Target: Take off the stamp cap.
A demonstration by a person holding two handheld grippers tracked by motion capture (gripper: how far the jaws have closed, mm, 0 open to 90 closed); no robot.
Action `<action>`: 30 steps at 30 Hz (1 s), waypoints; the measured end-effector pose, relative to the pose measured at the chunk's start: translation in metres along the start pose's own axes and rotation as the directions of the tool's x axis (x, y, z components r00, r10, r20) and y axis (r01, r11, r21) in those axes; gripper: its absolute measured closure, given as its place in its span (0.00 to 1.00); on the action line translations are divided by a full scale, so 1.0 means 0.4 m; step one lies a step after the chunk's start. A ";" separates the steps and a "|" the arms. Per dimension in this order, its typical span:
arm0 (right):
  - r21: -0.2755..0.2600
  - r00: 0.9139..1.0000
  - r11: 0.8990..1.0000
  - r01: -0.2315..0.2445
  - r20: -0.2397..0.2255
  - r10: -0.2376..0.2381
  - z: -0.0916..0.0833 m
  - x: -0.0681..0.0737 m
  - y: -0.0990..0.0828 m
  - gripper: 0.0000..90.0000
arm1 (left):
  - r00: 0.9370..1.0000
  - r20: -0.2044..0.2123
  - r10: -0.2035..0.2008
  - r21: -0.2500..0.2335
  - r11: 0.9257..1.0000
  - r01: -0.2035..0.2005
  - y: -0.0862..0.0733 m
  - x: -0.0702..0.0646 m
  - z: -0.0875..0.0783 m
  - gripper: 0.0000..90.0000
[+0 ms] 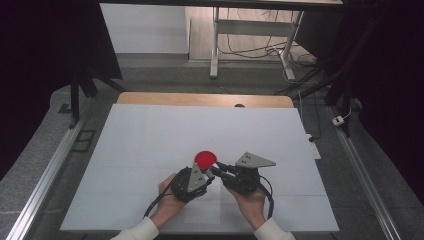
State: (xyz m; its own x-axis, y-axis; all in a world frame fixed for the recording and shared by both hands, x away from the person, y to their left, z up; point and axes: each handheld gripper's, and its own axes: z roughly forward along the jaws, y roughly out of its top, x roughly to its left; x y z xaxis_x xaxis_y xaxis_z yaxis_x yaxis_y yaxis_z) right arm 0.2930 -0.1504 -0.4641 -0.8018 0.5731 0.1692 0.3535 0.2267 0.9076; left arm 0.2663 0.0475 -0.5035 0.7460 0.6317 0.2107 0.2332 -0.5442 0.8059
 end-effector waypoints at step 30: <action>-0.069 0.995 0.997 0.041 0.097 -0.034 -0.051 0.007 0.036 0.84 | 0.997 0.059 -0.043 0.025 0.999 0.042 -0.014 -0.008 0.020 0.73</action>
State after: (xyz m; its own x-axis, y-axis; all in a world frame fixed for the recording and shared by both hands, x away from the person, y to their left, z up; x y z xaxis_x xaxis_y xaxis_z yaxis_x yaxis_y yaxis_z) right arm 0.2861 -0.1614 -0.4428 -0.7629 0.6387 0.1002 0.2864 0.1950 0.9381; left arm 0.2679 0.0441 -0.5131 0.7705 0.6212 0.1427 0.2800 -0.5311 0.7997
